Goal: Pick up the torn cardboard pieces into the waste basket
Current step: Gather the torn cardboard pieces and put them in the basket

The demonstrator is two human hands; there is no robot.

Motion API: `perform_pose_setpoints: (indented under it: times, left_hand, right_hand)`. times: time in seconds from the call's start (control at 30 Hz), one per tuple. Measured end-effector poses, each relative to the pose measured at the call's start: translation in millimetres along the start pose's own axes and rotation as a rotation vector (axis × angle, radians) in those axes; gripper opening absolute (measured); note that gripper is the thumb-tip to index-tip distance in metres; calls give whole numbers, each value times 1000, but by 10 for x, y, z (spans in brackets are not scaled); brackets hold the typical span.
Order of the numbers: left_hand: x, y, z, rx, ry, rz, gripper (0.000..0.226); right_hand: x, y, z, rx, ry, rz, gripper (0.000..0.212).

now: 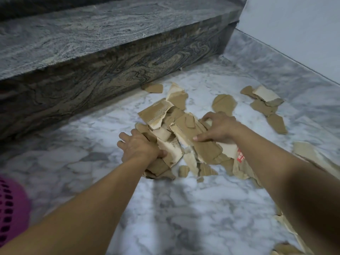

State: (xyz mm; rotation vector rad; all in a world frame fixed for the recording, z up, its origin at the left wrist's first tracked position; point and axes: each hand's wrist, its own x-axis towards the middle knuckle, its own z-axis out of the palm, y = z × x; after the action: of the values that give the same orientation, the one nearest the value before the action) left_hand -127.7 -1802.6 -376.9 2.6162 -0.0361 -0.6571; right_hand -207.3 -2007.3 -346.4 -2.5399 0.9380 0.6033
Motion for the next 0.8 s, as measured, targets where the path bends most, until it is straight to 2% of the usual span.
perform_pose_setpoints:
  times: [0.13, 0.27, 0.33, 0.47, 0.6, 0.8]
  left_hand:
    - [2, -16, -1, -147, -30, 23, 97]
    - [-32, -67, 1, -275, -66, 43, 75]
    - [-72, -99, -8, -354, -106, 11, 70]
    - [-187, -164, -87, -423, -175, -3, 55]
    - [-369, -138, -434, -438, -211, 65, 48]
    - [-796, -56, -1271, -392, -161, 205, 43]
  right_hand:
    - [-26, -78, 224, 122, 21, -41, 95]
    - [-140, -159, 304, 309, 45, -90, 95]
    - [-208, -170, 309, 470, -12, -74, 91]
    - [-404, -195, 240, 629, -126, -80, 55]
    - [-646, -211, -11, 687, -117, -79, 30]
    - [-1172, -558, -518, 753, -78, -122, 45]
